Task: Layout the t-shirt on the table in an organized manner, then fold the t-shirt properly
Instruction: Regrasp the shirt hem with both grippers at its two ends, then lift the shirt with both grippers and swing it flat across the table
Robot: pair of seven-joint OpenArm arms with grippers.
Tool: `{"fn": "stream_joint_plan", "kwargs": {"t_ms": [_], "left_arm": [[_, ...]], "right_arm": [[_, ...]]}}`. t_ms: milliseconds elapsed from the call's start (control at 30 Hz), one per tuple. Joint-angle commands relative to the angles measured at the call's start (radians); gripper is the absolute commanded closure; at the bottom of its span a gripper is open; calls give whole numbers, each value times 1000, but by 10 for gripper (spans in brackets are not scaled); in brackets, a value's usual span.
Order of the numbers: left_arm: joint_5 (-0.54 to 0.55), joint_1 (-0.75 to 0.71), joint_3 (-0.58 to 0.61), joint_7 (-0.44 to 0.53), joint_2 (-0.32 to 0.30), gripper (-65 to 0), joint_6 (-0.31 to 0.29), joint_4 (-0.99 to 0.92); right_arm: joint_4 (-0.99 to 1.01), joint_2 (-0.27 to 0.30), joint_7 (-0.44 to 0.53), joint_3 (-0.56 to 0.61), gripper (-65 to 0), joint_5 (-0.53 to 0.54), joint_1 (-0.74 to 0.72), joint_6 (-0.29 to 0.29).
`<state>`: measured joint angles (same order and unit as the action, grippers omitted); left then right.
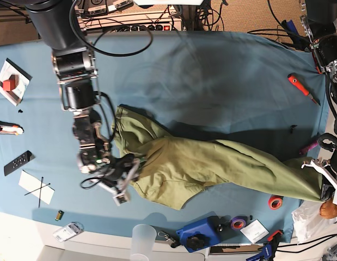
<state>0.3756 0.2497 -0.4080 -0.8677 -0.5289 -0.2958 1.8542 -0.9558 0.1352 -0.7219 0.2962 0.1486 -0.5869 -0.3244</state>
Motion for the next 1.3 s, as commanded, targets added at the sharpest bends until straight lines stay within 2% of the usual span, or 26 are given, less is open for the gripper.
{"fn": "stream_joint_plan", "kwargs": {"t_ms": [0, 133, 300, 433, 467, 567, 667, 800, 933, 1067, 1267], "left_arm": [[3, 24, -7, 29, -20, 0, 6, 17], [4, 24, -7, 29, -19, 0, 6, 17], [4, 24, -7, 29, -19, 0, 6, 17], [15, 24, -7, 29, -19, 0, 6, 17], [16, 24, -7, 29, -19, 0, 6, 17], [15, 24, -7, 29, -20, 0, 6, 17], [15, 24, -7, 29, -20, 0, 6, 17], [15, 24, -7, 29, -20, 0, 6, 17], [15, 24, -7, 29, -20, 0, 6, 17], [15, 24, -7, 32, -19, 0, 6, 17], [60, 25, -7, 182, -19, 0, 6, 16]], "right_arm": [[14, -1, 24, -3, -240, -11, -37, 13], [89, -26, 39, -3, -240, -35, -36, 39], [94, -27, 63, -3, -229, -45, -34, 78], [94, -27, 56, -3, -28, -45, -28, 90], [94, -27, 51, -3, 0, -45, -27, 98], [94, -27, 45, -3, 0, -68, -28, 129], [91, -27, 55, -3, 0, -117, -50, 132], [53, -19, 58, -4, 0, -127, -106, 132], [-43, -19, 10, -21, 0, -127, -139, 135], [-186, -19, 13, -73, 0, -127, -141, 135], [-290, -19, -13, -235, 0, -126, -200, 134]]}}
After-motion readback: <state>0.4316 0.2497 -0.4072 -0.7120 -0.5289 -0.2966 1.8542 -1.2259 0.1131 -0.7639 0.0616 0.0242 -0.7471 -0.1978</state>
